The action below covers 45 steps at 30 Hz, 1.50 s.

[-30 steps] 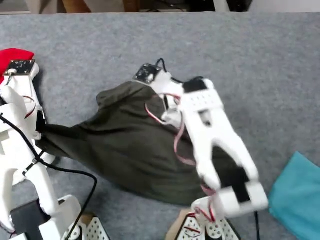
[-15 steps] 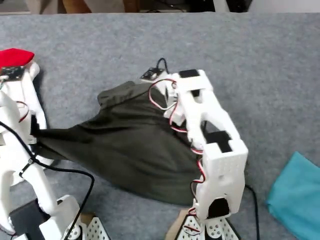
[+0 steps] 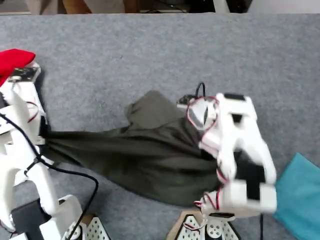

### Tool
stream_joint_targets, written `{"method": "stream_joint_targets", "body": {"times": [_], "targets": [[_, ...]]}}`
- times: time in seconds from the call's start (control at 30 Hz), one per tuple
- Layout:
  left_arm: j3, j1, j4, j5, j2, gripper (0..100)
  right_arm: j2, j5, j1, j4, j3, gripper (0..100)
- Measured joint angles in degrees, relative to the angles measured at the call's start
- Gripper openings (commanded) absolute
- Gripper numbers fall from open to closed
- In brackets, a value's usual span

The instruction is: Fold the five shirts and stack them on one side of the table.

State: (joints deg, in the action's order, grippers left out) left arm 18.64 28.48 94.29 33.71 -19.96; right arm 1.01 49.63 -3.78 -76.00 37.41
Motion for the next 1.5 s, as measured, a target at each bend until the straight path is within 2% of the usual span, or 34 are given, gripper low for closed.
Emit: {"method": "stream_joint_targets", "body": {"times": [0.13, 0.3, 0.43, 0.6, 0.8, 0.97, 1.13, 1.27, 1.5], "targets": [[1.0, -1.9, 0.0, 0.0, 0.0, 2, 13.6, 0.3, 1.6, -0.4, 12.8, 3.6], [1.0, -2.3, -0.1, 0.0, 0.0, 2, 28.6, 0.1, 5.5, -1.8, 22.9, 22.1], [1.0, -2.3, -0.1, 0.0, 0.0, 2, 36.7, 2.0, 5.6, -7.9, 19.9, 26.0], [1.0, -2.3, -0.1, 0.0, 0.0, 2, 37.4, 2.3, 5.6, -15.2, 3.9, 26.0], [1.0, -2.3, -0.1, 0.0, 0.0, 2, 24.9, 2.1, 7.7, -17.2, -15.7, 26.0], [1.0, -2.3, -0.1, 0.0, 0.0, 2, 8.3, -2.1, 13.1, -16.2, -28.5, 26.0], [2.5, -2.3, -0.1, 0.0, 0.0, 2, -11.4, -8.1, 18.1, -12.2, -40.2, 26.0], [3.4, -2.3, -0.1, 0.0, 0.0, 2, -26.8, -13.0, 18.9, -12.4, -53.5, 26.0], [3.4, -2.3, -0.1, 0.0, 0.0, 2, -48.1, -21.5, 19.4, -20.8, -81.2, 26.0]]}}
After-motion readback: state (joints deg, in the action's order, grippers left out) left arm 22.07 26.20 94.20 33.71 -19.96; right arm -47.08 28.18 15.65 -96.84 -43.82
